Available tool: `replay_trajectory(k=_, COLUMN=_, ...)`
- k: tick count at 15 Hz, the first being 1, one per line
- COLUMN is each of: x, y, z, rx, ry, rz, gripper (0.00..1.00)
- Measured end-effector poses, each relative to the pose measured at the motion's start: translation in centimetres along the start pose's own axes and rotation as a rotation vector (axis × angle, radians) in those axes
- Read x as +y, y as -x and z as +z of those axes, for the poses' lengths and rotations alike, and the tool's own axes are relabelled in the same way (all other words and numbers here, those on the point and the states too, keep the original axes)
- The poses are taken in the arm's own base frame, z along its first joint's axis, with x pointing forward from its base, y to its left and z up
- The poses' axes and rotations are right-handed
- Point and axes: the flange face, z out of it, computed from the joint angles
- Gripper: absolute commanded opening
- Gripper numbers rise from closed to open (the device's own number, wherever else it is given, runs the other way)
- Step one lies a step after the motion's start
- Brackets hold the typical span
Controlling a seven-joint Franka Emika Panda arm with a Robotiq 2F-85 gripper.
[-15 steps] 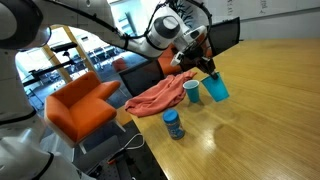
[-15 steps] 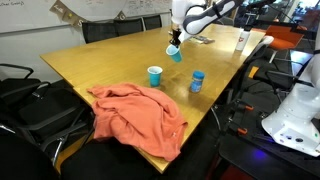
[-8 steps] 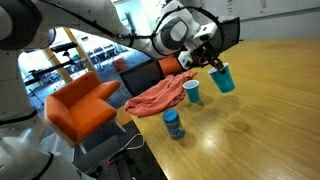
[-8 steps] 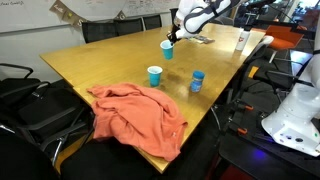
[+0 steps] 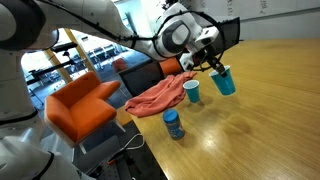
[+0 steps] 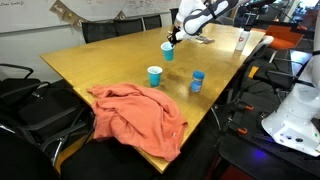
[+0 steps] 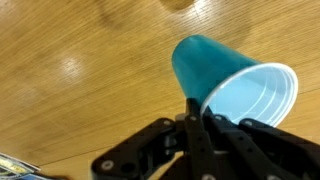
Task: Pour the things in the blue cup into the other cup
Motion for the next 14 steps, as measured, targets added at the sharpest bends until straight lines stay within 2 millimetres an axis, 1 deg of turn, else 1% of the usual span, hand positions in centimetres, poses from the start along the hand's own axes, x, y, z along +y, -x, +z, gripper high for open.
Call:
replay_trajectory(k=4, x=1.9, y=0.1, z=2.3, rx=-0.058, ry=-0.032, rz=0.142, gripper=0.01)
replay_trajectory(k=7, x=3.1, y=-0.1, z=3.4, rx=-0.063, ry=-0.067, rz=0.236, gripper=0.01)
replay_trajectory(k=10, x=3.8, y=0.0, z=4.4, rx=-0.06, ry=-0.086, rz=0.29, gripper=0.01)
replay_trajectory(k=14, x=4.2, y=0.7, z=5.8, rx=-0.083, ry=-0.085, rz=0.321, gripper=0.01)
